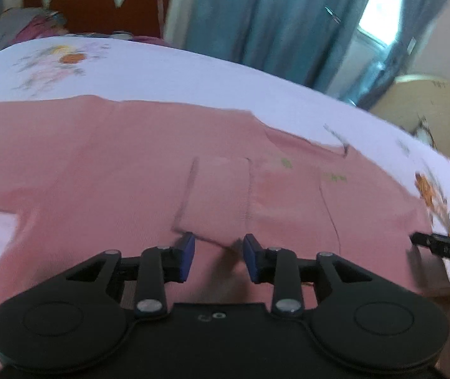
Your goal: Fold small clothes
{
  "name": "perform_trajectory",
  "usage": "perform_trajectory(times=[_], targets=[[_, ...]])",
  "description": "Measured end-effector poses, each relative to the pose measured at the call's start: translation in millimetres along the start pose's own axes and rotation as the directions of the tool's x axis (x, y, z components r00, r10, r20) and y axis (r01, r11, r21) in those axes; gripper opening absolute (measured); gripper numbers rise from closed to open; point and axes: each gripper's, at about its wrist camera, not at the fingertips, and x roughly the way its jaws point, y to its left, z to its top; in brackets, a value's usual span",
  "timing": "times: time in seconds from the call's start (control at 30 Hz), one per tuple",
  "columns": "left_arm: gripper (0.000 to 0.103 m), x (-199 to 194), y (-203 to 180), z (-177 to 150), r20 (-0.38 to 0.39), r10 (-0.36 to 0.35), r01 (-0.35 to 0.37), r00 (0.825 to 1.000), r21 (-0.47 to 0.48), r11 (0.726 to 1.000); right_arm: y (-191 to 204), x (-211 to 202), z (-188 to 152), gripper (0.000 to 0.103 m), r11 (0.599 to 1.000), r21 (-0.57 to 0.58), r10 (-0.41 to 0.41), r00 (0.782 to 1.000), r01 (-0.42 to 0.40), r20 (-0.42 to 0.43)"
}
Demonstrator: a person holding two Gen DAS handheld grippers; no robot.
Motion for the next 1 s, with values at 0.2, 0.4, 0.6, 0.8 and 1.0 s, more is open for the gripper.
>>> perform_trajectory(times=[0.2, 0.4, 0.6, 0.8, 1.0], targets=[[0.055, -39, 45, 2, 0.023, 0.106, -0.105, 0.994, -0.053, 0.993, 48, -20, 8, 0.049, 0.983, 0.011, 0.182, 0.983, -0.182, 0.037], [0.062, -62, 106, 9, 0.037, 0.170, -0.165, 0.985, -0.116, 0.980, 126, -16, 12, 0.049, 0.960, -0.026, 0.279, 0.960, -0.278, 0.020], [0.062, -78, 191, 16, 0.028, 0.225, -0.212, 0.974, -0.238, 0.948, 196, -2, 19, 0.049, 0.954, -0.053, 0.296, 0.955, -0.296, -0.004], [0.060, -81, 292, 29, 0.007, 0.298, -0.270, 0.954, -0.410, 0.872, 237, 14, 26, 0.049, 0.967, -0.038, 0.253, 0.968, -0.252, 0.004], [0.060, -67, 359, 49, 0.015, 0.346, -0.291, 0.938, -0.506, 0.812, 259, 39, 18, 0.049, 0.978, -0.052, 0.197, 0.979, -0.200, -0.050]])
